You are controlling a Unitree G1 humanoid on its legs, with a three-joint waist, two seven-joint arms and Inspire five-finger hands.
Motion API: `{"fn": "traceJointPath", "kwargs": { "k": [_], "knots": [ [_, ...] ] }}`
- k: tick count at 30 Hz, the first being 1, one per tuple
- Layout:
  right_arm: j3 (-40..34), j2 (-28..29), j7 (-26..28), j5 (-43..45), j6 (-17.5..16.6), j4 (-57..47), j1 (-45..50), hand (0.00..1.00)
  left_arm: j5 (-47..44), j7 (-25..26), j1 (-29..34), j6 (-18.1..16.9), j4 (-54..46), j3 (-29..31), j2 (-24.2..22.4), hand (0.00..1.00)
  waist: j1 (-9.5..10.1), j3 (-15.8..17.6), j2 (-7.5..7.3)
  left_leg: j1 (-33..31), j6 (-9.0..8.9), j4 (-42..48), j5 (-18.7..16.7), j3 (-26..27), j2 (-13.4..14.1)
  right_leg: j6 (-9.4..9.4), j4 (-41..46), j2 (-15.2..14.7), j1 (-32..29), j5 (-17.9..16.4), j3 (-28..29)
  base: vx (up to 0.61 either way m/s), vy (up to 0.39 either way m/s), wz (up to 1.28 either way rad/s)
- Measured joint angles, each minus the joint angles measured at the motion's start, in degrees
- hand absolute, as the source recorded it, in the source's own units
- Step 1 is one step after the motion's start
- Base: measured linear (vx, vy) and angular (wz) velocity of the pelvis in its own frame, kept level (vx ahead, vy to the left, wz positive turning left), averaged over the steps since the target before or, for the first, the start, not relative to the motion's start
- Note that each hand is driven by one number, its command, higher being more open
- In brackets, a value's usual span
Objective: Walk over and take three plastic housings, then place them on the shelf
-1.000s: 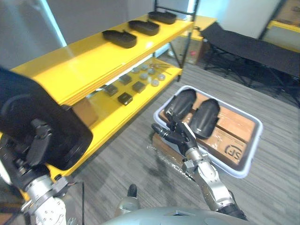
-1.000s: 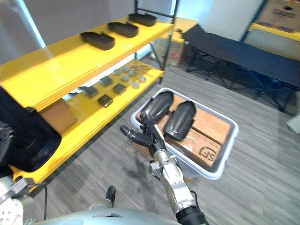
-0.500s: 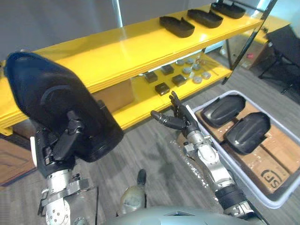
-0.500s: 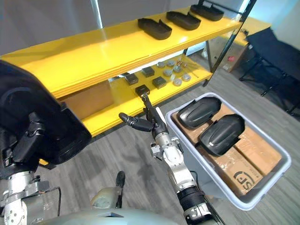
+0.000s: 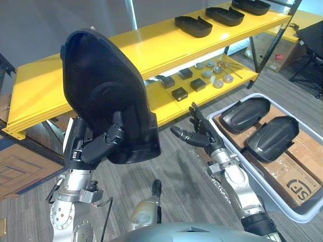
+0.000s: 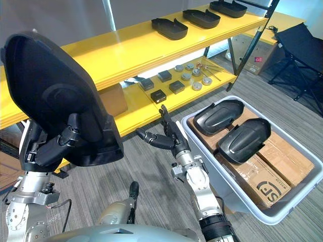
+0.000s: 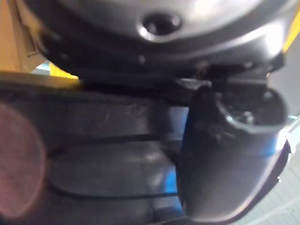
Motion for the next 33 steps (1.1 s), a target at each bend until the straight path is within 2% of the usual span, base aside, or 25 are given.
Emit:
{"fn": "traceJointPath", "kwargs": {
  "k": [1, 2, 4, 7, 8, 10, 11, 12, 13, 14, 15, 16, 18, 20, 21, 23, 25, 26, 27, 28, 29, 30, 31, 32, 33],
  "knots": [
    [-0.06, 0.02, 0.07, 0.01, -0.02, 0.01, 0.05, 1.0, 0.03, 0.56, 0.64, -0.08, 0.07, -0.15, -0.04, 0.0, 0.01, 0.31, -0.47, -0.81, 0.82, 1.75, -3.09, 2.24, -0.09, -0.02, -0.38, -1.13, 0.33, 0.04, -0.72, 0.04, -0.013, 0.23],
    [-0.26, -0.07, 0.15, 0.0, -0.15, 0.0, 0.14, 1.0, 0.2, 0.73, 0.8, -0.06, 0.26, -0.13, -0.03, 0.0, 0.04, 0.39, -0.74, -1.53, 1.44, 2.92, -4.28, 3.17, -0.13, 0.09, -0.67, -1.63, 0.39, 0.08, -1.14, 0.08, 0.029, 0.24],
    [-1.07, 0.34, -0.1, -0.02, -0.4, 0.08, 0.16, 1.0, 0.29, 1.15, 0.89, -0.09, 0.28, 0.18, -0.09, 0.0, 0.25, 0.44, 0.05, -3.46, 1.61, 6.98, -4.52, 3.32, -0.62, 0.83, -0.72, -2.22, 1.16, -0.3, -2.19, 0.16, 0.064, 0.29],
    [-1.55, 2.86, -4.2, -2.47, -1.48, 0.3, 0.64, 1.0, 0.34, 1.88, 0.64, -0.15, 0.34, 1.65, -0.38, 0.0, 0.72, 1.12, -1.92, -4.26, 1.31, 11.5, -6.38, 3.07, -3.5, 3.31, -1.78, -4.12, 4.41, 0.49, -4.43, 0.25, 0.06, 0.36],
    [-2.69, 4.23, -7.34, -4.57, -2.6, 0.26, 0.89, 1.0, 0.33, 1.87, 0.25, -0.15, 0.4, 2.71, -1.06, 0.0, 0.94, 1.27, -3.0, -5.91, 1.74, 15.4, -9.35, 2.3, -4.91, 2.49, -0.77, -4.93, 5.04, 2.5, -3.78, 0.29, 0.105, 0.5],
    [-3.99, 5.02, -9.15, -4.52, -2.61, 0.29, 1.31, 1.0, 0.38, 1.87, -0.35, -0.15, 0.72, 3.0, -1.2, 0.0, 1.16, 1.59, -3.6, -5.74, 2.18, 16.79, -10.71, 1.6, -5.22, -0.15, 3.35, -6.13, 4.29, 4.62, -1.32, 0.25, 0.134, 0.46],
    [-5.96, 6.24, -10.59, -4.48, -2.64, 0.28, 1.6, 1.0, 0.54, 1.98, -0.6, -0.14, 0.81, 4.16, -1.19, 0.0, 1.35, 1.64, -4.47, -4.42, 2.64, 16.99, -12.43, 1.03, -5.9, -3.34, 10.83, -8.51, 1.45, 9.34, 3.18, 0.27, 0.161, 0.28],
    [-7.2, 6.75, -10.79, -4.44, -2.79, 0.29, 1.6, 1.0, 0.55, 2.23, -0.7, -0.14, 0.82, 5.16, -1.18, 0.0, 1.55, 1.66, -4.93, -2.95, 2.84, 16.38, -13.51, 0.94, -6.16, -5.16, 15.33, -9.7, -0.73, 13.78, 6.69, 0.28, 0.153, 0.19],
    [-8.16, 7.32, -10.82, -4.43, -3.16, 0.33, 1.62, 1.0, 0.55, 3.01, -0.72, -0.14, 0.83, 6.06, -1.2, 0.0, 1.46, 1.6, -5.16, -1.07, 3.58, 15.26, -14.4, 0.38, -6.35, -5.36, 19.58, -10.56, -2.88, 19.28, 10.12, 0.31, 0.114, 0.03],
    [-8.67, 7.61, -10.75, -4.43, -3.86, 0.43, 1.62, 1.0, 0.54, 3.7, -0.87, -0.17, 0.82, 6.67, -1.15, 0.0, 1.25, 1.59, -5.2, 0.09, 3.99, 14.37, -14.82, 0.04, -6.36, -4.85, 22.47, -10.71, -4.57, 18.46, 12.48, 0.32, 0.076, 0.07],
    [-9.44, 7.76, -10.3, -4.42, -5.67, 0.45, 1.62, 1.0, 0.53, 5.33, -1.42, -0.19, 0.85, 7.23, -1.25, 0.0, 0.64, 1.68, -5.06, 2.18, 4.38, 12.53, -15.13, -0.97, -6.31, -5.37, 27.43, -10.54, -8.35, 13.47, 14.91, 0.31, 0.061, 0.1],
    [-9.79, 7.74, -9.56, -4.42, -6.94, 0.44, 1.61, 1.0, 0.52, 6.53, -1.54, -0.19, 0.86, 8.14, -1.24, 0.0, -0.13, 1.77, -4.88, 4.8, 4.54, 10.52, -15.22, -1.36, -6.25, -6.02, 29.19, -10.32, -11.33, 10.33, 15.02, 0.29, 0.059, 0.06],
    [-10.03, 7.2, -8.56, -4.39, -7.97, 0.43, 1.53, 1.0, 0.51, 7.09, -1.85, -0.19, 0.92, 8.73, -1.03, 0.0, -0.67, 1.85, -4.54, 8.46, 4.48, 8.69, -16.06, -1.51, -5.82, -8.17, 26.58, -9.73, -15.06, 7.94, 14.38, 0.26, 0.05, -0.01],
    [-10.02, 6.12, -8.44, -4.56, -7.97, 0.36, 1.05, 1.0, 0.51, 8.07, -2.67, -0.2, 0.93, 8.67, -0.89, 0.0, -1.37, 1.6, -3.49, 9.28, 3.97, 8.8, -17.35, -2.34, -4.36, -8.46, 17.71, -6.0, -19.61, 7.77, 17.01, 0.21, -0.021, 0.15],
    [-10.32, 5.9, -8.64, -4.55, -7.99, 0.05, 1.04, 1.0, 0.52, 8.52, -3.63, -0.22, 1.19, 8.61, -0.57, 0.0, -1.65, 1.54, -3.44, 9.29, 3.7, 8.82, -17.75, -3.28, -3.72, -7.56, 11.91, -3.77, -21.6, 8.34, 19.49, 0.17, -0.087, 0.47],
    [-12.03, 5.42, -8.55, -4.49, -7.98, -0.03, 1.02, 1.0, 0.7, 9.91, -6.81, -0.27, 4.35, 8.0, 0.35, 0.0, -3.05, 1.52, -3.52, 9.35, 2.29, 8.89, -18.7, -7.03, -3.17, -3.93, -2.12, 0.02, -23.99, 11.03, 26.74, 0.25, -0.233, 0.82],
    [-12.37, 3.98, -7.95, -4.47, -7.97, -0.06, 1.18, 1.0, 0.69, 11.36, -6.85, -0.27, 6.22, 7.7, 0.38, 0.0, -3.69, 1.34, -4.06, 9.81, 0.75, 9.29, -19.93, -9.9, -3.54, -3.79, -8.53, 0.9, -23.24, 13.78, 28.37, 0.27, -0.337, 0.91],
    [-12.66, 3.49, -7.56, -4.47, -7.97, -0.17, 1.3, 1.0, 0.66, 11.58, -6.52, -0.23, 6.76, 7.73, 0.71, 0.0, -3.66, 0.96, -5.67, 10.22, -0.65, 9.86, -21.21, -11.75, -4.54, -4.14, -10.67, 0.72, -21.32, 13.76, 28.1, 0.26, -0.366, 0.93],
    [-12.92, 3.2, -7.43, -4.43, -7.97, -0.18, 1.26, 1.0, 0.6, 11.51, -6.42, -0.23, 6.94, 7.67, 0.83, 0.0, -3.66, 0.76, -6.09, 10.25, -1.44, 10.21, -21.82, -12.71, -4.94, -3.09, -11.54, 0.69, -20.48, 16.47, 28.36, 0.28, -0.397, 1.01],
    [-13.64, 1.87, -7.13, -4.37, -7.89, -0.23, 1.07, 1.0, 0.62, 11.3, -6.03, -0.15, 7.01, 6.9, 0.7, 0.0, -3.27, 0.49, -5.14, 10.35, -3.13, 11.0, -22.75, -14.34, -4.45, -2.78, -10.97, 0.98, -19.59, 20.18, 26.52, 0.28, -0.363, 0.8],
    [-13.97, -0.53, -6.42, -4.2, -7.32, -0.05, 0.27, 1.0, 0.51, 10.63, -5.24, -0.12, 6.82, 6.78, -0.46, 0.0, -1.82, -0.46, -2.29, 10.2, -5.07, 11.95, -23.43, -14.69, -1.21, -4.38, -10.13, 3.12, -18.76, 19.83, 24.14, 0.29, -0.33, 0.65],
    [-14.01, -0.92, -6.27, -4.06, -7.2, 0.01, 0.03, 1.0, 0.51, 10.55, -5.24, -0.11, 6.81, 6.77, -0.64, 0.0, -1.54, -0.63, -1.88, 10.18, -5.35, 11.94, -23.36, -14.48, -0.59, -4.87, -10.0, 3.56, -18.52, 19.52, 23.6, 0.3, -0.275, 0.52],
    [-14.06, -1.9, -5.68, -3.25, -6.46, 0.31, -1.04, 1.0, 0.38, 10.35, -5.29, -0.11, 6.71, 6.76, -1.06, 0.0, -1.53, -1.26, -0.89, 10.4, -7.01, 11.12, -22.14, -13.86, 1.3, -6.0, -9.88, 4.77, -17.32, 18.81, 21.44, 0.28, -0.252, 0.6],
    [-14.28, -2.29, -5.71, -3.0, -6.26, 0.3, -1.8, 1.0, -0.12, 9.42, -5.26, -0.11, 6.19, 6.55, -1.19, 0.0, -1.55, -1.4, -0.66, 11.43, -7.43, 10.07, -21.09, -12.3, 2.58, -7.31, -9.88, 5.68, -15.54, 17.99, 19.64, 0.27, -0.245, 0.67],
    [-14.37, -2.34, -5.72, -2.24, -6.27, 0.29, -2.04, 1.0, -0.28, 8.81, -5.25, -0.11, 5.95, 6.35, -1.22, 0.0, -1.57, -1.41, -0.65, 12.02, -7.13, 9.89, -20.75, -11.04, 3.19, -7.77, -9.89, 6.07, -14.59, 17.67, 18.88, 0.27, -0.238, 0.63]
  ]
}}
